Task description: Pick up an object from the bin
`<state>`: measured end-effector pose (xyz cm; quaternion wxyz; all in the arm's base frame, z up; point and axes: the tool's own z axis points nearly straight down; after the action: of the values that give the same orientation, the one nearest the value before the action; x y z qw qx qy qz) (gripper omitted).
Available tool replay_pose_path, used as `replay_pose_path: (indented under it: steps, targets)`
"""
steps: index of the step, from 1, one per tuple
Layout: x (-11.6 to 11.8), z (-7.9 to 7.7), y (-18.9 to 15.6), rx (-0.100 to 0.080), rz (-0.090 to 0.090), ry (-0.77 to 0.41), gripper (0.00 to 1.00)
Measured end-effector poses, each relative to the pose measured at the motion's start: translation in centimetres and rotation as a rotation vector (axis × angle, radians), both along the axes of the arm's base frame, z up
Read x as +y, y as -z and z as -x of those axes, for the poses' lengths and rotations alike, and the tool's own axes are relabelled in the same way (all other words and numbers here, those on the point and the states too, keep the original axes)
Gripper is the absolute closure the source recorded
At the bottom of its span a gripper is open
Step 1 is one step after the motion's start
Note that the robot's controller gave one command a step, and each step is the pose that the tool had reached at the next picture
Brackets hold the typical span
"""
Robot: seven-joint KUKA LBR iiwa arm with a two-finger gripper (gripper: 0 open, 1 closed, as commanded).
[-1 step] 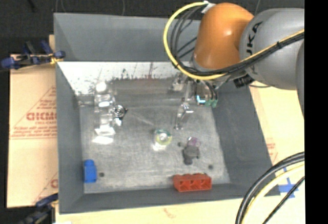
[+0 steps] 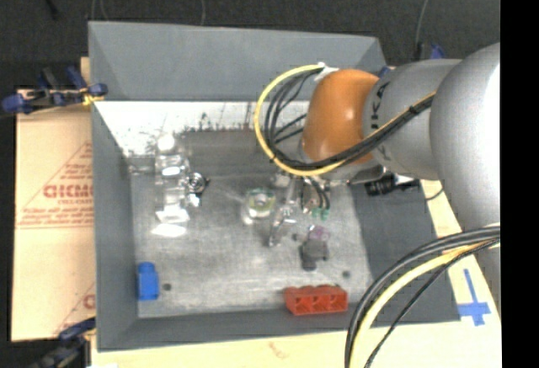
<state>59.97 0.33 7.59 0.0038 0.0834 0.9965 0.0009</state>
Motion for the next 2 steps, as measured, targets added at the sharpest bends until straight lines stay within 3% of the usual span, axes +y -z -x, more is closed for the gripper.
replay_pose_path:
  steps: [1,2]
  targets:
    - [1.78,-0.32,0.07,-0.005,0.004,0.008,0.00]
    - [1.90,-0.42,-0.12,-0.007,0.001,0.008,1.00]
